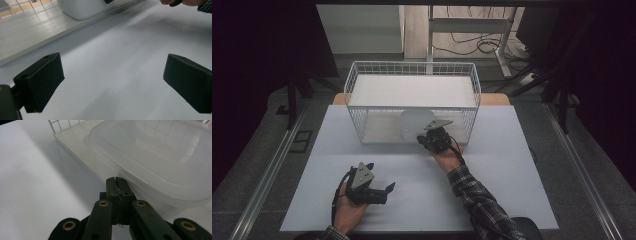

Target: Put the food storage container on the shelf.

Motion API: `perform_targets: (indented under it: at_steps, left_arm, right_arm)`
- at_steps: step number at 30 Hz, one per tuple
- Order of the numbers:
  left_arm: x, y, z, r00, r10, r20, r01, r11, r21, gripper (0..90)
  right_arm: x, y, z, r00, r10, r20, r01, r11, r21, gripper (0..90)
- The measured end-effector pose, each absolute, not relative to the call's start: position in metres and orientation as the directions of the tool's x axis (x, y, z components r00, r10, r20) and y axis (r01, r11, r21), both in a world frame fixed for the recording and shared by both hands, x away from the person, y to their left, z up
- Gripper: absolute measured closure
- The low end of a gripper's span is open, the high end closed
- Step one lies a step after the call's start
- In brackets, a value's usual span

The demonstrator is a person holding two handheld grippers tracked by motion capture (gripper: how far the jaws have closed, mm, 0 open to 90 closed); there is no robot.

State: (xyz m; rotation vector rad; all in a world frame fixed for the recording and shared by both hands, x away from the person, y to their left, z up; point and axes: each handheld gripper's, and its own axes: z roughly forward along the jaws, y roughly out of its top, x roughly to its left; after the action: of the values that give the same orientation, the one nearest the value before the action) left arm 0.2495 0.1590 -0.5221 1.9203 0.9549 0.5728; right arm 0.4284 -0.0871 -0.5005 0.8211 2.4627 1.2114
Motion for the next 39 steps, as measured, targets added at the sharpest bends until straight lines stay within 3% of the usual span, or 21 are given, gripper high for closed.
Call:
perform_targets:
  at_steps: [14, 23, 33, 39]
  left_arm:
    - [0.248, 0.153, -0.523, 0.608, 0.792, 0.059, 0.371, -0.349, 0.860, 2.6]
    - [0.248, 0.157, -0.521, 0.605, 0.796, 0.031, 0.364, -0.311, 0.878, 2.5]
    - [0.248, 0.159, -0.521, 0.610, 0.792, 0.018, 0.363, -0.300, 0.882, 2.3]
    - [0.248, 0.159, -0.521, 0.614, 0.789, 0.011, 0.356, -0.290, 0.888, 2.5]
  right_arm:
    - [0.442, -0.083, -0.503, -0.781, 0.625, 0.015, 0.391, 0.471, 0.791, 89.1]
    - [0.444, -0.086, -0.504, -0.775, 0.631, 0.035, 0.406, 0.454, 0.793, 87.8]
    - [0.436, -0.089, -0.500, -0.779, 0.624, 0.061, 0.410, 0.434, 0.802, 56.9]
    - [0.431, -0.091, -0.495, -0.785, 0.614, 0.081, 0.418, 0.429, 0.801, 43.3]
